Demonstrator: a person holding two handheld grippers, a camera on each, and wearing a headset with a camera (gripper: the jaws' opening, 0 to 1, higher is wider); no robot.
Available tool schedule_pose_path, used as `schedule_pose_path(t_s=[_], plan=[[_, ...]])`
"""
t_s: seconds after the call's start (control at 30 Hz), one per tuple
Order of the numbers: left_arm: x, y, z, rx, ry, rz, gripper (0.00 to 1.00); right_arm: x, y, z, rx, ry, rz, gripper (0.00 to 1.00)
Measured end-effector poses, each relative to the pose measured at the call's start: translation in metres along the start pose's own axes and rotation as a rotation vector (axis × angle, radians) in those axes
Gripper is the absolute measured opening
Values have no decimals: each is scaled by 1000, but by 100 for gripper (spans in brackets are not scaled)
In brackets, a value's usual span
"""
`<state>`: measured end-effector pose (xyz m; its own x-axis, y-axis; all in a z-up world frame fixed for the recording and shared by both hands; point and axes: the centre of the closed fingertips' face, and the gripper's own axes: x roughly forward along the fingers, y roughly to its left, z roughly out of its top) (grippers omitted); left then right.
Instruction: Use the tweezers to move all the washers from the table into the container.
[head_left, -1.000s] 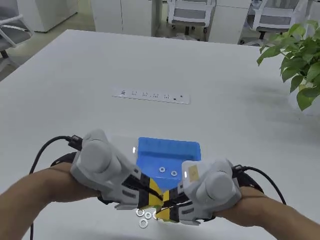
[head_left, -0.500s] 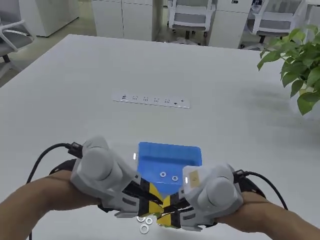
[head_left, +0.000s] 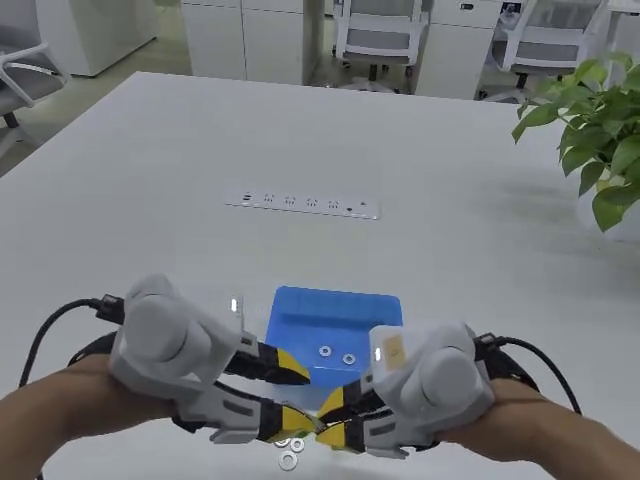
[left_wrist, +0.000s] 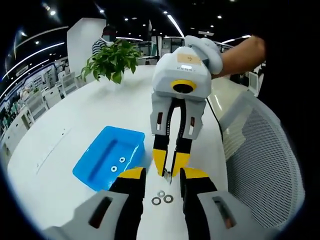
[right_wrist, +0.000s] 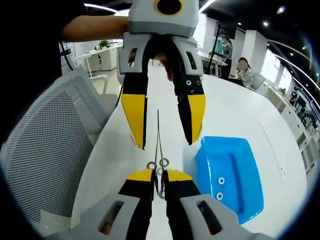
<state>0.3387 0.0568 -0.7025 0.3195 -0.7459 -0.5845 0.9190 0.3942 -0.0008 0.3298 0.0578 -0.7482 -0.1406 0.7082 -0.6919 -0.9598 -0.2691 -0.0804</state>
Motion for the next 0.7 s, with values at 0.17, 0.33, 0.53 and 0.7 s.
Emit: schedule_pose_path(t_s=[0.17, 0.33, 0.53, 0.7], plan=[[-5, -1, -7, -47, -9, 16, 44, -6, -1, 5, -7, 2, 6, 8], [-8, -1, -10, -67, -18, 41, 51, -12, -5, 11, -14, -2, 1, 8], [-14, 6, -6, -97, -71, 103, 59, -21, -11, 18, -19, -10, -5, 8], [-18, 7, -7, -115, -75, 125, 67, -32, -20, 27, -21, -20, -7, 8]])
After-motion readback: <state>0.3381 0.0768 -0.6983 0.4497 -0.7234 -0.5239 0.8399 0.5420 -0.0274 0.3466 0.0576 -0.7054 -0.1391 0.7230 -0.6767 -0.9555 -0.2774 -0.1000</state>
